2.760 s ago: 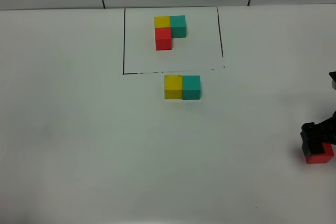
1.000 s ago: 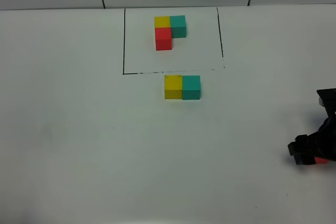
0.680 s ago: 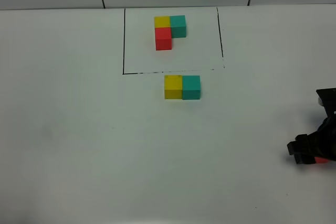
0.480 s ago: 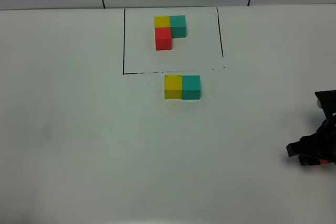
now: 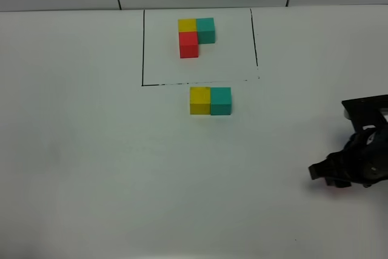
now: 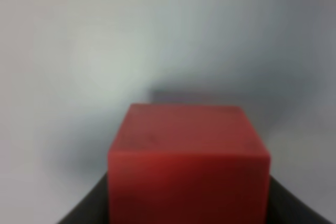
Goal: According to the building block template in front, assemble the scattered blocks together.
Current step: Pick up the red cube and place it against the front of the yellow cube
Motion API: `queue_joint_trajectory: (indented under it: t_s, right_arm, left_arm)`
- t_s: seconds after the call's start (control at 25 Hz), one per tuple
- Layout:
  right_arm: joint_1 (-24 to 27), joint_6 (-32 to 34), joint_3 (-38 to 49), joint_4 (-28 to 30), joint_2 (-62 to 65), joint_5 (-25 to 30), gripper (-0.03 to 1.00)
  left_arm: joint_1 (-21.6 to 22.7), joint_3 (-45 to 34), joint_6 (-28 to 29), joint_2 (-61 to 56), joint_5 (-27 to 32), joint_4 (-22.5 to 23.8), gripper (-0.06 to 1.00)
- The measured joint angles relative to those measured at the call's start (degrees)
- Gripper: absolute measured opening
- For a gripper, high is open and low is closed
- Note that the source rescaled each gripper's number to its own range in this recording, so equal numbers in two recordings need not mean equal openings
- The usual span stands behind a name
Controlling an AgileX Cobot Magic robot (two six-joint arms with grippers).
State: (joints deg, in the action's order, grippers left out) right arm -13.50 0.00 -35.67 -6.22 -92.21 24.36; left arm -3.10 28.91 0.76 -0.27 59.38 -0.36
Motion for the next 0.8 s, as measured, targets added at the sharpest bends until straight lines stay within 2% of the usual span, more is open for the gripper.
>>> queue_joint_trajectory:
  t_s: [0.08,0.2,0.4,0.52,0.8]
  right_arm:
    - [-5.46,3.40,-2.11,-0.50,0.41,1.36,0.01]
    - [-13.88,12.74,-6.81,-0.76,-0.82,4.25,0.01]
    - [-22.53,25.86,-17.39,1.69,-7.16,6.73,0.01]
    - [-25.12,30.16,-24.85,4.22,-12.95,8.72,0.01]
    - [-27.28,33.47,-39.03,4.89,-23.99,14.40,0.01]
  left_arm:
    - [0.00,0.00,0.00,0.00,0.00,0.00,0.79]
    - [0.00,0.00,0.00,0.00,0.00,0.00,0.79]
    - [0.00,0.00,0.00,0.00,0.00,0.00,0.79]
    - [0.00,0.00,0.00,0.00,0.00,0.00,0.79]
    - [0.00,0.00,0.00,0.00,0.00,0.00,0.79]
